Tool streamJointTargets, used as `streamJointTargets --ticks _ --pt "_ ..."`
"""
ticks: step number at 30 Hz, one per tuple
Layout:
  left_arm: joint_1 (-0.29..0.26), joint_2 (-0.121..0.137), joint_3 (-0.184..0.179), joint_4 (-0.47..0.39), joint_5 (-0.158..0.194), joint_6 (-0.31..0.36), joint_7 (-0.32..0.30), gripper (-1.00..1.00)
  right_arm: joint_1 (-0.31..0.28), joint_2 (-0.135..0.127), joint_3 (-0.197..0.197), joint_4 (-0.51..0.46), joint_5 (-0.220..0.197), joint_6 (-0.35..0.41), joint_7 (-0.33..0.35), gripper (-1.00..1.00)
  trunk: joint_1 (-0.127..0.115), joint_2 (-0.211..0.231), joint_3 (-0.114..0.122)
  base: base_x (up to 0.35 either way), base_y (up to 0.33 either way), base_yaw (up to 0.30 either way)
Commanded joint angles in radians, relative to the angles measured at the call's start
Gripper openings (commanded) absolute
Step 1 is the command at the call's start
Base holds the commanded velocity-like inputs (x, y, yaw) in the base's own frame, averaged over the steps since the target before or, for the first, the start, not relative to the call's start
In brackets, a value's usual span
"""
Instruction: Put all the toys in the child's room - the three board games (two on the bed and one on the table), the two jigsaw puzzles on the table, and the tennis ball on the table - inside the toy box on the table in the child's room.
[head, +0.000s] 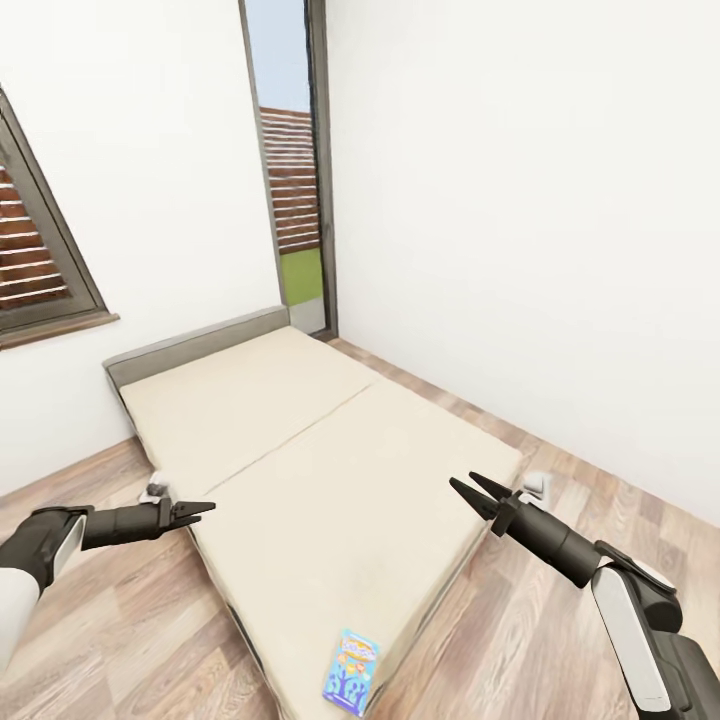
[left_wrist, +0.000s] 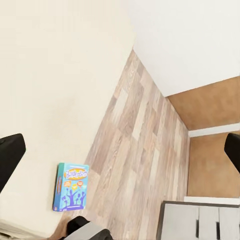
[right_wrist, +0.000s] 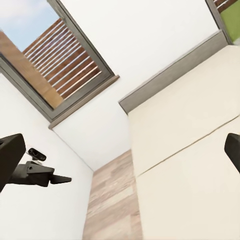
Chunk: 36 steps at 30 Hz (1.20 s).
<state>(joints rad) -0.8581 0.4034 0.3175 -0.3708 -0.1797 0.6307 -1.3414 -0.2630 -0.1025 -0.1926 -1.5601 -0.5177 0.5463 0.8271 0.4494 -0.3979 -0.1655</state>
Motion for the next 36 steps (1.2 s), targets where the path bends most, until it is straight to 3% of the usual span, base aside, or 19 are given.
streamJointTargets --ticks 1,36 --pt "-0.001 -0.002 0.008 -0.001 -0.011 0.010 -0.007 1.00 -0.001 0.000 -0.001 0.000 -0.006 0.007 0.000 1.00 0.001 -0.002 -0.002 0.009 -0.197 0.118" --pt "-0.001 -0.013 0.008 -0.001 -0.011 0.010 -0.004 1.00 -0.001 0.001 0.001 0.000 -0.005 0.007 -0.002 1.00 0.001 -0.002 0.023 0.001 -0.271 0.240"
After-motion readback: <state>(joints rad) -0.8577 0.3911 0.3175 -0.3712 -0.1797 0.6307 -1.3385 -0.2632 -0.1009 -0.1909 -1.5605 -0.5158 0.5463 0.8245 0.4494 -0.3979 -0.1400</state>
